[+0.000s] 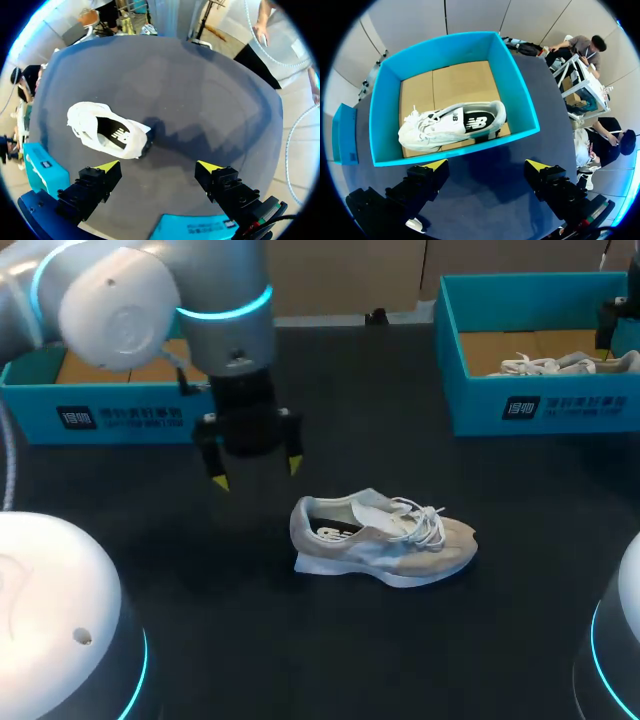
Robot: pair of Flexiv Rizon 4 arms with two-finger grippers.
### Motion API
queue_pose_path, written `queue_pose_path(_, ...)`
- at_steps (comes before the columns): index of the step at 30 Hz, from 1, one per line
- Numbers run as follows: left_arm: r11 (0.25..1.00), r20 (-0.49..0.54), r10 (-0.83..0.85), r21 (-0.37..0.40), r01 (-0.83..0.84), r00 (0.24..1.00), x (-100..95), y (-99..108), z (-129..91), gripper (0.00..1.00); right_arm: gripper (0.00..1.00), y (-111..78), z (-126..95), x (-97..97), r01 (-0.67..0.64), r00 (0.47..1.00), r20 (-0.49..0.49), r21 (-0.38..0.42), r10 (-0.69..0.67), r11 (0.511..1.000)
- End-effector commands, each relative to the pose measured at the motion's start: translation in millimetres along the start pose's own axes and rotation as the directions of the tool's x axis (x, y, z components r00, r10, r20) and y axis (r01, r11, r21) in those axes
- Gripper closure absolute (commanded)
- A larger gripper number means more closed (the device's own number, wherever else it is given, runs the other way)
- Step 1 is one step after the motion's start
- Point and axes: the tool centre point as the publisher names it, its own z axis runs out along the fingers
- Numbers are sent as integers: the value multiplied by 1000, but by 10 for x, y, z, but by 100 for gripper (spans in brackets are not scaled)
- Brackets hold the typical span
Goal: Take the shoe out of the shoebox, open the shoe tongue, remove and reinsert the insole, then place the shoe into the shoebox
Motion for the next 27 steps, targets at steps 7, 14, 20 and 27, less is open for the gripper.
queue_pose_path(7,988,292,-143,89,122,946,392,34,44,0,0,-1,2,3,0,1000,0,0,0,1000)
queue_pose_path(14,947,406,-301,231,222,863,655,43,132,0,0,-1,2,3,0,1000,0,0,0,1000)
queue_pose_path(20,896,438,-404,368,249,803,791,12,258,0,0,-1,2,3,0,1000,0,0,0,1000)
queue_pose_path(27,887,423,-402,400,231,812,810,8,315,0,0,-1,2,3,0,1000,0,0,0,1000)
